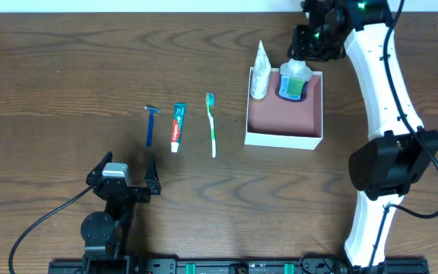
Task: Pack container
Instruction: 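Carry the pump bottle into the box and lower it down, then move the right gripper to the green soap box and grasp it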
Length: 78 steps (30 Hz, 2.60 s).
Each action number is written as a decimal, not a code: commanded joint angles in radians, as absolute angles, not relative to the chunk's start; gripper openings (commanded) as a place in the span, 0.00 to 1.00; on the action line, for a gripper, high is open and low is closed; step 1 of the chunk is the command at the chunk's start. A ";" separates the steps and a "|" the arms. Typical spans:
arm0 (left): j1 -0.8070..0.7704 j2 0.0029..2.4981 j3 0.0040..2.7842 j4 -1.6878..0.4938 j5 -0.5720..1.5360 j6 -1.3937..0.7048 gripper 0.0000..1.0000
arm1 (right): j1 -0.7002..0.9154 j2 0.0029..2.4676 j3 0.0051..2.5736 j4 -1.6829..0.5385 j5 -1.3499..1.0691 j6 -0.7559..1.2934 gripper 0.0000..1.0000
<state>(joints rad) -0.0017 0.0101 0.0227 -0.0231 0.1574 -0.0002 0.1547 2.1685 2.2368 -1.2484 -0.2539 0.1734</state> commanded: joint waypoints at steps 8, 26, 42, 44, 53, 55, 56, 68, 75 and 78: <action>0.002 0.004 0.004 -0.054 0.172 0.006 0.98 | 0.166 2.166 2.174 -1.192 -0.289 0.160 0.25; 0.002 0.004 0.004 -0.055 0.172 0.006 0.98 | 0.171 2.166 2.138 -1.147 -0.296 0.159 0.45; 0.002 0.004 0.004 -0.055 0.172 0.006 0.98 | 0.103 2.119 2.379 -1.211 -0.280 0.167 0.74; 0.002 0.004 0.004 -0.054 0.171 0.006 0.98 | 0.067 2.100 2.462 -1.285 -0.215 0.185 0.87; 0.002 0.004 0.004 -0.054 0.172 0.006 0.98 | -0.148 2.062 2.520 -1.634 0.186 0.652 0.99; 0.002 0.004 0.004 -0.055 0.172 0.006 0.98 | -0.191 2.062 2.477 -1.684 0.202 0.712 0.99; 0.002 0.004 0.004 -0.055 0.172 0.006 0.98 | -0.208 2.062 2.450 -1.692 0.207 0.735 0.99; 0.002 0.004 0.004 -0.055 0.172 0.006 0.98 | -0.325 2.062 1.996 -1.408 0.162 0.566 0.99; 0.002 0.004 0.004 -0.055 0.172 0.006 0.98 | -0.373 2.062 1.783 -1.215 0.089 0.498 0.99; 0.002 0.004 0.004 -0.054 0.172 0.006 0.98 | -0.393 2.062 1.718 -1.159 0.059 0.468 0.99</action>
